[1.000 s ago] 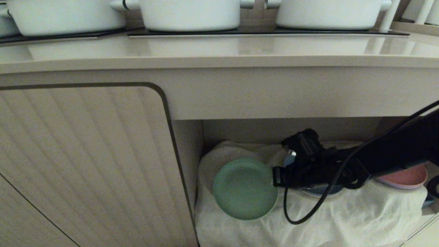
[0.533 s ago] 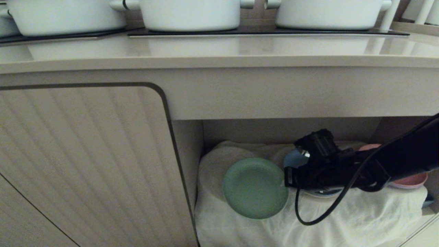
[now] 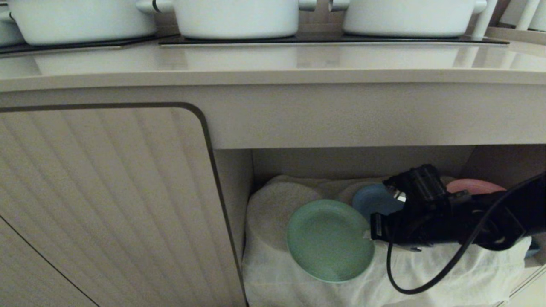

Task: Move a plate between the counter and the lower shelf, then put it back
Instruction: Pick up the plate in the cupboard, then put the plate

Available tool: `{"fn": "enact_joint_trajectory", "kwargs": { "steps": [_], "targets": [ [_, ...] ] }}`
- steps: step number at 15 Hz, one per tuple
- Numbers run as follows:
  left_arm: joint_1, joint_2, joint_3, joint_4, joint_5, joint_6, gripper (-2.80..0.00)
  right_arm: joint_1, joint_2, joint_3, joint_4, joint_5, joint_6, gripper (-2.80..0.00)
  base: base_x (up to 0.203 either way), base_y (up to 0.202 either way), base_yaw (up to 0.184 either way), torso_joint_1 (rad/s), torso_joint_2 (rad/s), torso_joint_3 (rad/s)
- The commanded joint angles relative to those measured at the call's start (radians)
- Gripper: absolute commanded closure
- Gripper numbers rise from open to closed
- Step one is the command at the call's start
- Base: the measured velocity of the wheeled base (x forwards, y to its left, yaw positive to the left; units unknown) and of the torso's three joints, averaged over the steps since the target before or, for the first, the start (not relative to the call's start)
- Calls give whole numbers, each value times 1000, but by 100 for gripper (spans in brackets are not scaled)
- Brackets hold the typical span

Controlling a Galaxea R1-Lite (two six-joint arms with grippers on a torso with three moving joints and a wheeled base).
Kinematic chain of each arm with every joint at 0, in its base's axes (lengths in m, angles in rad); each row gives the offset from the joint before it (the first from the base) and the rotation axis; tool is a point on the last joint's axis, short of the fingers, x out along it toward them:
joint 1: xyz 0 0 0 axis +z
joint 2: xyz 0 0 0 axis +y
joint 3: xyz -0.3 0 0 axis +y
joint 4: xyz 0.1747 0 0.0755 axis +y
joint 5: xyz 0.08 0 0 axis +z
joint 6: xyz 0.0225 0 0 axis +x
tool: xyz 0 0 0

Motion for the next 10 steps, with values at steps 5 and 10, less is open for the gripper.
{"fn": "enact_joint_trajectory", "kwargs": {
  "steps": [5,10],
  "targets": [
    [0,0,0,0,1,-1,0,-6,-103,96,-17,5,27,0,0,0,0,0,0,0],
    [0,0,0,0,1,-1,0,-18,-207,203,-45,23,41,0,0,0,0,0,0,0]
  ]
}}
